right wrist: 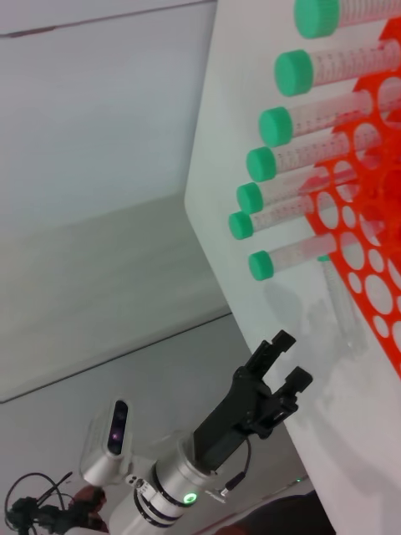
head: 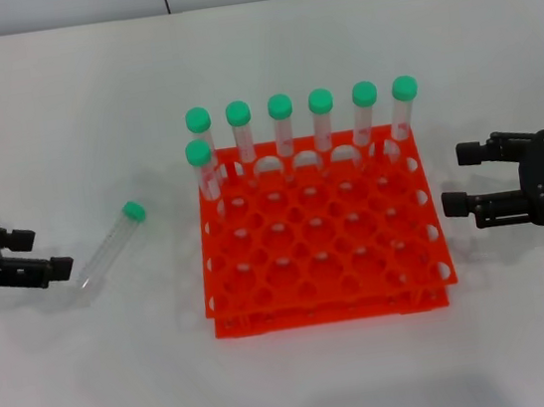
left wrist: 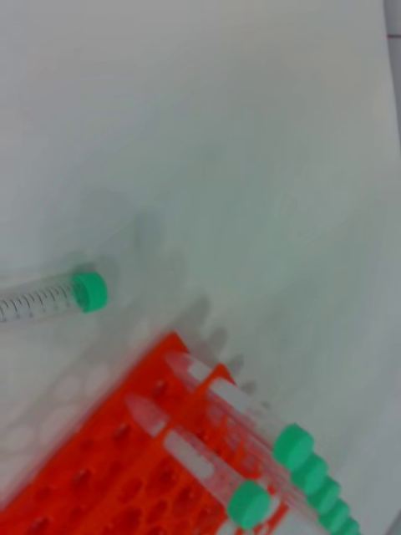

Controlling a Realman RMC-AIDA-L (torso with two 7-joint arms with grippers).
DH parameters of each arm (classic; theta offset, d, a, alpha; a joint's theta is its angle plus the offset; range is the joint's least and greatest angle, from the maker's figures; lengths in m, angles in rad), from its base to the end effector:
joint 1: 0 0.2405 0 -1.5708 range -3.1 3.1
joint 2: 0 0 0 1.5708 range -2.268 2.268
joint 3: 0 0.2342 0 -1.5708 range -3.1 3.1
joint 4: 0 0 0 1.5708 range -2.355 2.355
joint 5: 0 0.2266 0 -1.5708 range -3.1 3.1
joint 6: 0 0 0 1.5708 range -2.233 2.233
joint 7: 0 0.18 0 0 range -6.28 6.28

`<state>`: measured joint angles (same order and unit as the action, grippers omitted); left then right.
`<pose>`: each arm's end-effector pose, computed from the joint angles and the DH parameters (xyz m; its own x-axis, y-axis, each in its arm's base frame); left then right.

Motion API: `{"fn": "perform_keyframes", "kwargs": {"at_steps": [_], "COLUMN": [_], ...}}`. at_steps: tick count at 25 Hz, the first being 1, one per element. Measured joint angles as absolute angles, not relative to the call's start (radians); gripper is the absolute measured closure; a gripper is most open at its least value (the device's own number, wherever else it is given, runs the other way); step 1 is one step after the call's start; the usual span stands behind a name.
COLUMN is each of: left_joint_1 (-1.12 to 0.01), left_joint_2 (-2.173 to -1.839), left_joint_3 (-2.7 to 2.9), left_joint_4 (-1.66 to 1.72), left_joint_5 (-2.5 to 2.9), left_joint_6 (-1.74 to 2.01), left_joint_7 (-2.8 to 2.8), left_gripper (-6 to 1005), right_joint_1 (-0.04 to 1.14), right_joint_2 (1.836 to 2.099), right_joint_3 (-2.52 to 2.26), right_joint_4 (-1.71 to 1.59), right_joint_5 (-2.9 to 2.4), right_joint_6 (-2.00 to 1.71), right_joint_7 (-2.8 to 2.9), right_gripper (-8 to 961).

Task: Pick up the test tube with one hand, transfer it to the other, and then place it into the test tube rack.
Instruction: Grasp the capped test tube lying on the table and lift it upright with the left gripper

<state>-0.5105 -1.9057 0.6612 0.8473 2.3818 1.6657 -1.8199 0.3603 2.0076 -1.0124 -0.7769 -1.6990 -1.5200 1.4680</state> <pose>-0.3130 0.3369 0.0673 0.7169 0.6812 0.1482 0.6954 -0.6837 -0.2212 0.2483 0.3294 -0.0020 0.7735 -0.3556 -0.5246 -0.4866 -0.8636 -0.1322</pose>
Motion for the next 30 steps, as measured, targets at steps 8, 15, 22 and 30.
{"fn": "perform_keyframes", "kwargs": {"at_steps": [8, 15, 22, 30], "left_joint_1": [-0.576, -0.613, -0.625, -0.622], "left_joint_2": [-1.926, -1.935, -1.955, -1.957], "left_joint_3": [0.665, 0.667, 0.684, 0.72], "left_joint_4": [0.85, 0.803, 0.787, 0.787], "left_joint_5": [2.513, 2.547, 2.552, 2.578], "left_joint_6": [1.636, 1.588, 1.583, 1.586], "left_joint_7": [-1.887, -1.937, -1.934, -1.942], "left_gripper": [188, 198, 208, 220], "right_joint_1": [0.363, 0.364, 0.364, 0.362], "right_joint_2": [2.009, 2.009, 2.009, 2.009], "right_joint_3": [-1.019, -1.022, -1.021, -1.02], "right_joint_4": [-0.775, -0.775, -0.775, -0.775], "right_joint_5": [-1.67, -1.658, -1.658, -1.658], "right_joint_6": [-1.517, -1.517, -1.517, -1.518], "right_joint_7": [1.467, 1.463, 1.462, 1.461], "right_gripper": [110, 110, 109, 109]}}
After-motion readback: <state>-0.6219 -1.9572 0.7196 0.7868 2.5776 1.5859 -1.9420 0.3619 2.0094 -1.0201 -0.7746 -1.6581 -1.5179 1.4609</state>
